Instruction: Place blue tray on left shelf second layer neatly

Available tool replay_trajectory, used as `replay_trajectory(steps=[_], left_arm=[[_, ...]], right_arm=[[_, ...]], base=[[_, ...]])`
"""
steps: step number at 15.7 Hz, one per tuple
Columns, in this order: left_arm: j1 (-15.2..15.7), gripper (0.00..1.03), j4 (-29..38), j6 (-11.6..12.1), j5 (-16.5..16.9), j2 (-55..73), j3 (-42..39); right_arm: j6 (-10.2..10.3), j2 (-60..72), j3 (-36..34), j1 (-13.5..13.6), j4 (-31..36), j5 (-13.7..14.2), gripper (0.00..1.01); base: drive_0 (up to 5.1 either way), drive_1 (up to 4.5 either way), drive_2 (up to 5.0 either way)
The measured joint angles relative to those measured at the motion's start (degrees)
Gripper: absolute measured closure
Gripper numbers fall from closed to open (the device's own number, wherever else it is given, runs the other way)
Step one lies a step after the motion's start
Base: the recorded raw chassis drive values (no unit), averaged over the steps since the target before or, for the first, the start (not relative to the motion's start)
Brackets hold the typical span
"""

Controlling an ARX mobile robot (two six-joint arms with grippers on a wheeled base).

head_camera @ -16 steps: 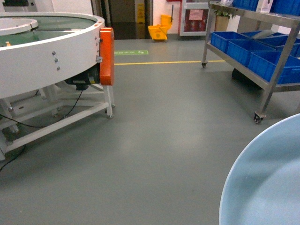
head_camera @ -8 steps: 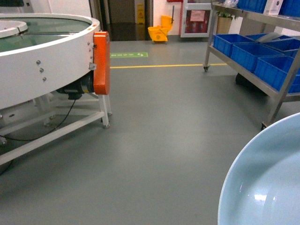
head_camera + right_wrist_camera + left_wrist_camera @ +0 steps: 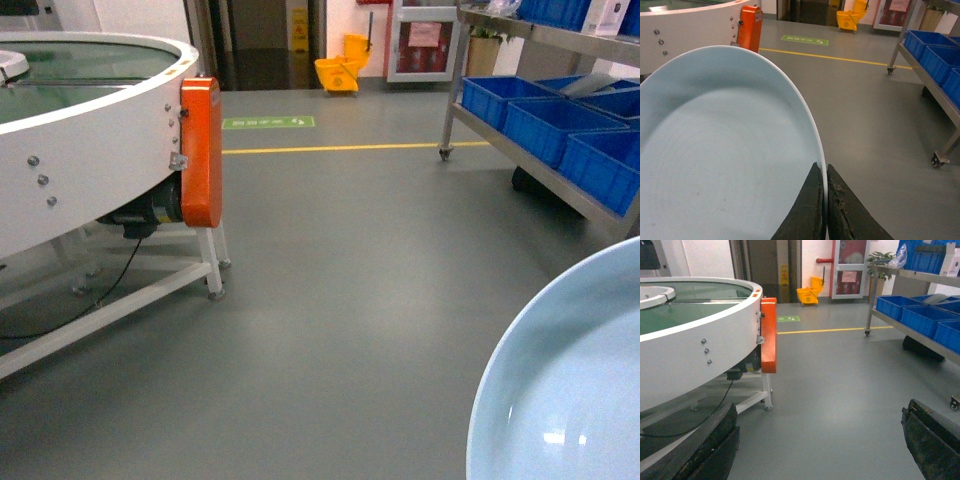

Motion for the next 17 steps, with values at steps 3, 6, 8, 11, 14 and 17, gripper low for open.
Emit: replay_trajectory(steps=[3, 6, 8, 11, 14, 17], left_arm=[[0.0, 0.05, -0.2, 0.0, 0.0, 0.0, 0.0], [0.0, 0.05, -0.4, 0.0, 0.0, 0.0, 0.0], [0.0, 0.05, -0.3, 0.0, 0.0, 0.0, 0.0], [0.0, 0.05, -0.3, 0.0, 0.0, 0.0, 0.0], [0.0, 0.05, -0.2, 0.0, -0.1, 0.0, 0.0], [0.0, 0.05, -0.2, 0.0, 0.0, 0.0, 0.0]], right_arm=[[0.0, 0.0, 0.0, 0.0, -0.2, 0.0, 0.99], [0.0, 0.0, 0.0, 0.0, -0.2, 0.0, 0.99], [0.0, 0.0, 0.0, 0.0, 0.1, 0.0, 0.99], [0.0, 0.0, 0.0, 0.0, 0.0, 0.0, 0.99], [0.0, 0.0, 0.0, 0.0, 0.0, 0.0, 0.99], [0.0, 0.0, 0.0, 0.0, 0.0, 0.0, 0.99]], base=[[0.0, 4.36, -4.3], [0.0, 4.03, -4.0], [0.0, 3.4, -3.4], [0.0, 3.4, -3.4], [0.0, 3.4, -3.4], [0.0, 3.4, -3.4]])
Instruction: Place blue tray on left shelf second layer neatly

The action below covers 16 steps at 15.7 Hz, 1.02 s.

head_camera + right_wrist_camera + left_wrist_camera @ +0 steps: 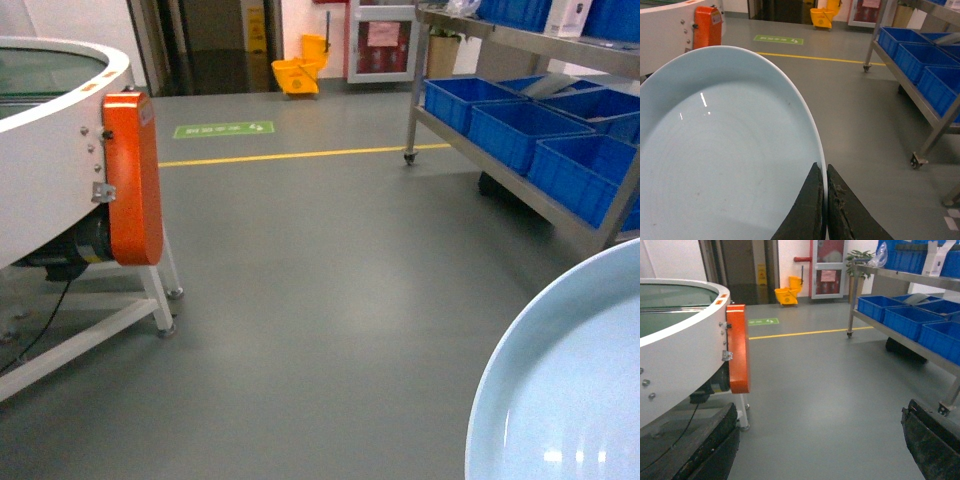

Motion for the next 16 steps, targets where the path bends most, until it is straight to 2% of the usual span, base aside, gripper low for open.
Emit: replay_trajectory(steps=[3, 16], left_arm=[[0.0, 0.05, 0.0, 0.0, 0.0, 0.0, 0.0], [0.0, 0.05, 0.1, 0.0, 0.0, 0.0, 0.0]], right_arm=[[0.0, 0.0, 0.0, 0.0, 0.0, 0.0, 0.99], [0.0, 0.0, 0.0, 0.0, 0.0, 0.0, 0.99]], base=[[0.0, 3.4, -3.4], [-1.5, -1.54, -1.5]])
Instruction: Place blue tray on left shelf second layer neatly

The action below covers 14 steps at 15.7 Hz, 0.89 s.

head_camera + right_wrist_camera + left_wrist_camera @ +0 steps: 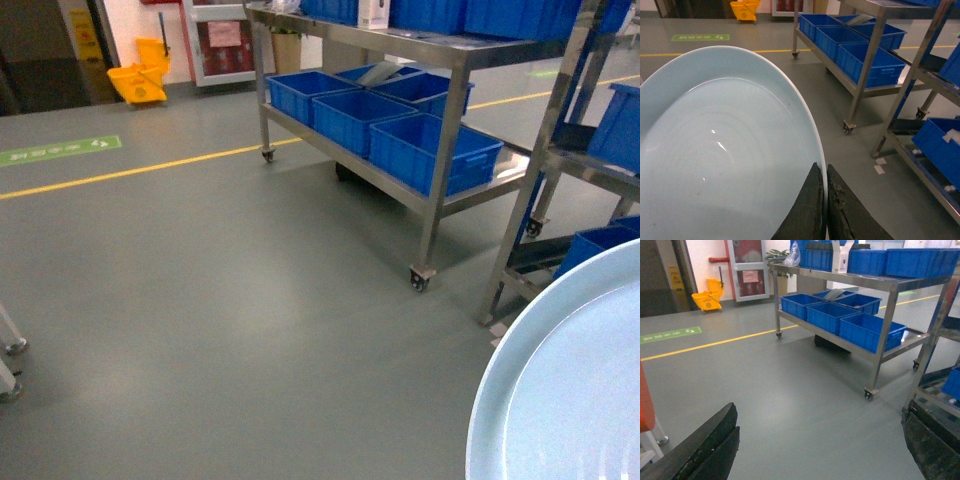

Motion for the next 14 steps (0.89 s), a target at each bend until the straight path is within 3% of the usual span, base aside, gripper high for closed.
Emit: replay_trajectory(steps=[14], left_arm=[[0.0, 0.05, 0.0, 0.0, 0.0, 0.0, 0.0]], right_arm=[[0.0, 0.0, 0.0, 0.0, 0.0, 0.0, 0.99]], base=[[-1.6, -1.61, -1.6]])
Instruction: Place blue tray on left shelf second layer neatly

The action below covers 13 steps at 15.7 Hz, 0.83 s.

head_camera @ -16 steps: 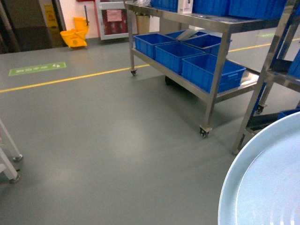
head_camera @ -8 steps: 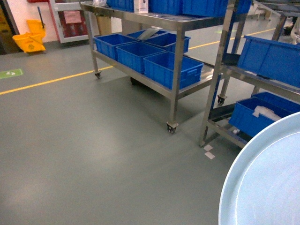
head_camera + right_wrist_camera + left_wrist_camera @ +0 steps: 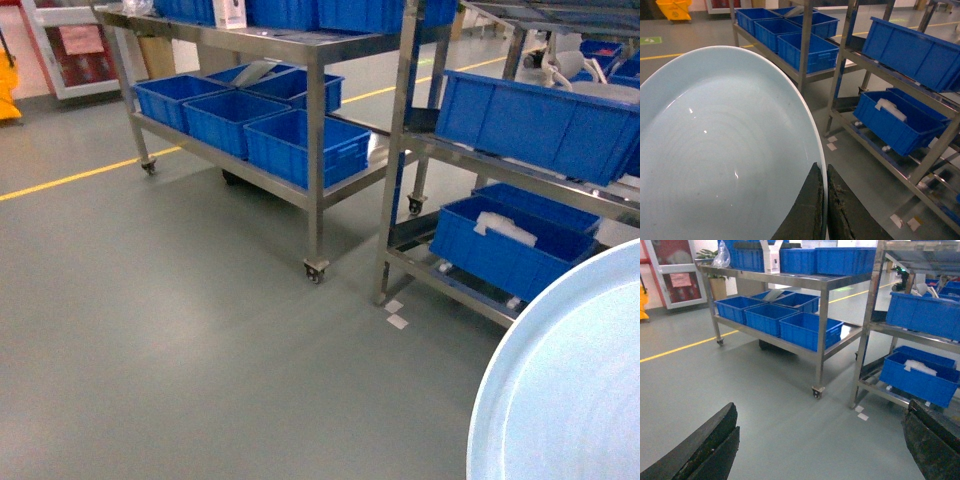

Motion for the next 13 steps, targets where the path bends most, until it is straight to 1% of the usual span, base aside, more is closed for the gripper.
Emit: replay_trajectory(steps=[13], left_arm=[[0.0, 0.05, 0.0, 0.0, 0.0, 0.0, 0.0]], right_arm=[[0.0, 0.0, 0.0, 0.0, 0.0, 0.0, 0.99]], base=[[-1.6, -1.63, -1.6]])
